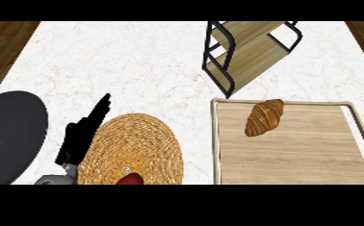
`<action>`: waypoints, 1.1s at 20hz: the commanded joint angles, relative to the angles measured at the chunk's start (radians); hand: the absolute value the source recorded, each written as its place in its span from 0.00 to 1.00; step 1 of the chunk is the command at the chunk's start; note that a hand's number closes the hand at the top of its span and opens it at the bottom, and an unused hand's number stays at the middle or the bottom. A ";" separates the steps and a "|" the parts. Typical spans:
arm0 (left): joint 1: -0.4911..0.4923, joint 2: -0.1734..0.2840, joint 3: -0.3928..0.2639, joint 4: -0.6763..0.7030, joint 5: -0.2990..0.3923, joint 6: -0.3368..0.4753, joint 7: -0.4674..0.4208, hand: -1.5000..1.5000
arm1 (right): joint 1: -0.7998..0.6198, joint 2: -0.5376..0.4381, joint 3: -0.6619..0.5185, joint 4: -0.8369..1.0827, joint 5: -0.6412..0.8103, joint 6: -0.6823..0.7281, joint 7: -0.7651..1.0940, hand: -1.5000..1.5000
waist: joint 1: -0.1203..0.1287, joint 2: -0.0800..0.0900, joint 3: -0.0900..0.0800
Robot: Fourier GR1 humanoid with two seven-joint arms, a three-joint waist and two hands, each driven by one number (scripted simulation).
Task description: Pick the squash from the tray and place it in the tiered shelf
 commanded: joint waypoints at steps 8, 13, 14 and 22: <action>0.008 -0.018 0.009 0.064 -0.027 0.007 -0.052 0.50 | -0.488 -0.062 -0.008 0.311 -0.082 0.079 0.128 1.00 | -0.003 0.000 -0.002; 0.011 -0.028 -0.009 0.021 -0.027 -0.005 -0.029 0.50 | -0.684 0.018 0.089 0.519 0.043 -0.074 0.129 1.00 | 0.015 0.005 -0.002; -0.019 0.001 0.013 -0.031 0.006 -0.033 0.047 0.50 | -0.757 0.010 0.088 0.572 0.050 -0.067 0.160 1.00 | 0.030 0.007 -0.002; -0.007 -0.028 -0.018 -0.043 -0.024 -0.020 0.039 0.50 | -0.908 0.092 0.151 0.859 0.165 -0.223 0.043 1.00 | 0.041 0.014 -0.001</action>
